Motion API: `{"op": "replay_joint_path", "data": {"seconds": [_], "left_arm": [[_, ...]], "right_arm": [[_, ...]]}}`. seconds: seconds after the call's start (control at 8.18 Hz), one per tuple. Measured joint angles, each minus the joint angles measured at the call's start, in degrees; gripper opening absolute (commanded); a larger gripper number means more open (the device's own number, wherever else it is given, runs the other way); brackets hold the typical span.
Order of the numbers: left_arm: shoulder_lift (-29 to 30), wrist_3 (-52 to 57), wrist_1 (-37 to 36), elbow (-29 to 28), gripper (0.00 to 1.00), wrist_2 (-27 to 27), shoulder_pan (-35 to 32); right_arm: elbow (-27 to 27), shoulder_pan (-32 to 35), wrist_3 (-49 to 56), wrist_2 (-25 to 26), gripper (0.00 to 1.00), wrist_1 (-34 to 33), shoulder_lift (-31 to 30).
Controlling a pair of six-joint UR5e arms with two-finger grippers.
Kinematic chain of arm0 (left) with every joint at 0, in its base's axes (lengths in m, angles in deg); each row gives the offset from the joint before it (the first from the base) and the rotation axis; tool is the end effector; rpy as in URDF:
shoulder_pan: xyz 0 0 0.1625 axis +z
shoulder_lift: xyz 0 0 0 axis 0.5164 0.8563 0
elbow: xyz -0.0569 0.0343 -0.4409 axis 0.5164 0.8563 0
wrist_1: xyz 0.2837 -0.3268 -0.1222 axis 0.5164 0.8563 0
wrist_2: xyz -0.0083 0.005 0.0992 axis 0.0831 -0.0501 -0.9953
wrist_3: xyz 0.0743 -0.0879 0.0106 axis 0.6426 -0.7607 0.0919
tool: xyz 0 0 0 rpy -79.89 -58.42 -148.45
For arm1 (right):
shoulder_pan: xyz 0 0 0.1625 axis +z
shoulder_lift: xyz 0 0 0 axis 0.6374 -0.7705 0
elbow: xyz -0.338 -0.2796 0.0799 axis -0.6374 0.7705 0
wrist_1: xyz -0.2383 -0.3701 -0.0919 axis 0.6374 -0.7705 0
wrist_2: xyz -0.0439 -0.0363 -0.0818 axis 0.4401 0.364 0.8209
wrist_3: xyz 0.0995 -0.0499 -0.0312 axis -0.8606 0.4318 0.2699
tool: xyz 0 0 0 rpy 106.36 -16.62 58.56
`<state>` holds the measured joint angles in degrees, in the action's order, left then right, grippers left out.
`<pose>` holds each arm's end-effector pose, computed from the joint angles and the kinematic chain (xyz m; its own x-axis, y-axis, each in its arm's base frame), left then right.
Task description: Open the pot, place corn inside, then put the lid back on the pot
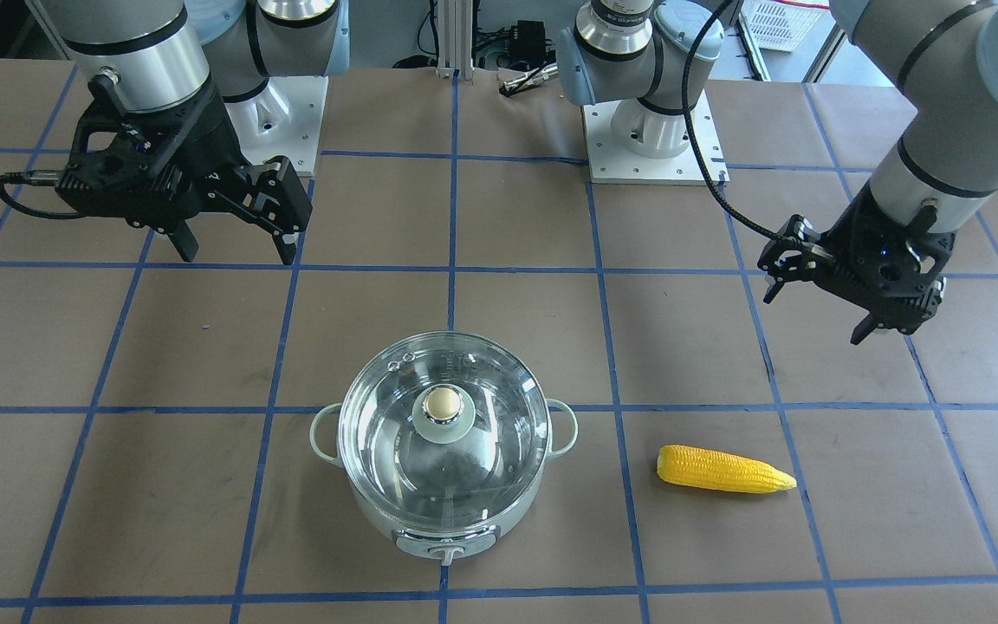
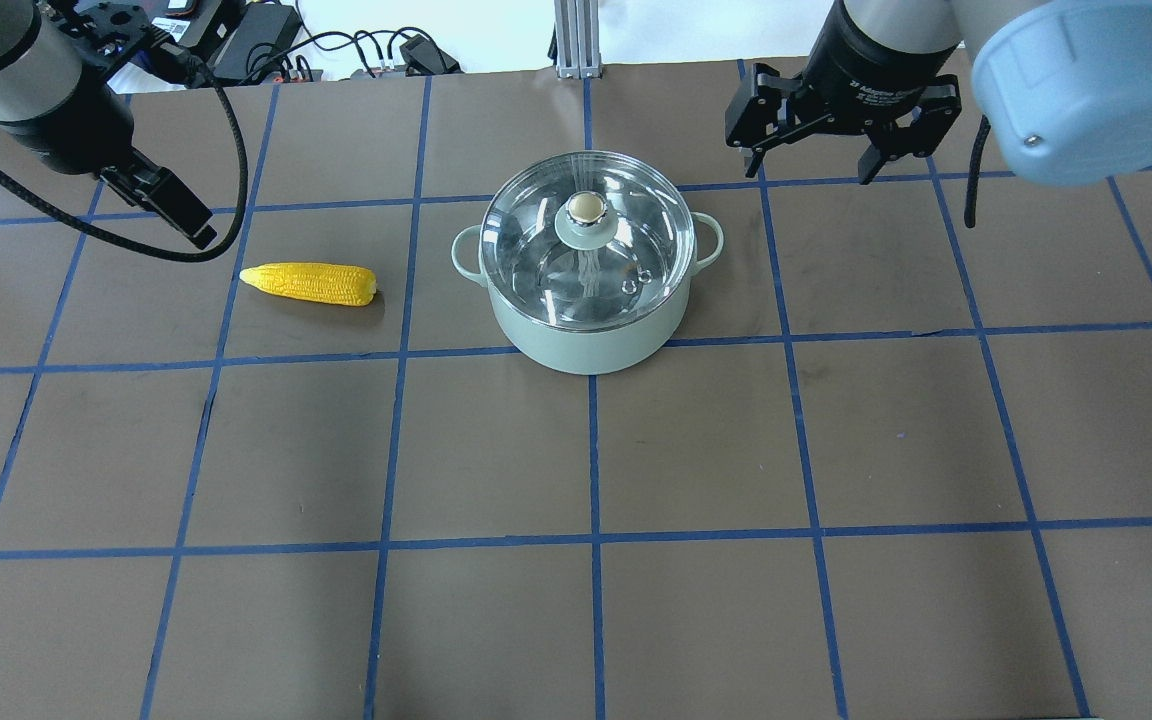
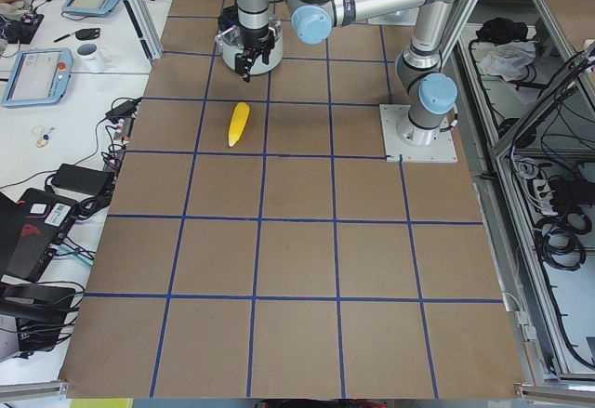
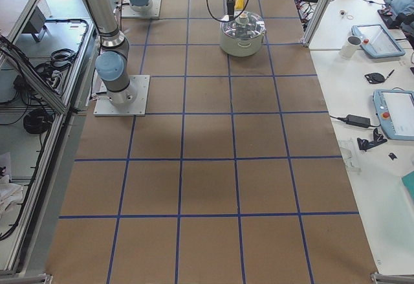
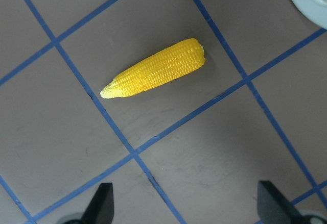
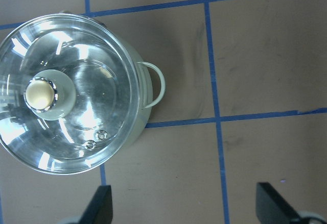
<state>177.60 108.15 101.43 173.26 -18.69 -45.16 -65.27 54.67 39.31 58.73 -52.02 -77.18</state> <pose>0.0084 -0.5949 0.4409 -0.8307 0.5551 -0.0428 0.5565 0.8300 -0.0379 0.1811 -0.5530 0.5057 -0.9937 0.0811 -0.0772 0.0914 0.9857 -0.1415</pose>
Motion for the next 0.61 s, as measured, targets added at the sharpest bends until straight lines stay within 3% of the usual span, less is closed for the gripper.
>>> {"op": "replay_joint_path", "data": {"seconds": [0.24, 0.61], "left_arm": [[3.6, 13.8, -5.5, 0.4, 1.0, -2.1, 0.4], [10.4, 33.4, -12.9, 0.5, 1.0, -2.8, 0.5]], "right_arm": [[0.1, 3.2, -5.9, -3.0, 1.0, -5.9, 3.0], [1.9, 10.6, -19.3, -1.4, 1.0, -17.6, 11.7]]}}
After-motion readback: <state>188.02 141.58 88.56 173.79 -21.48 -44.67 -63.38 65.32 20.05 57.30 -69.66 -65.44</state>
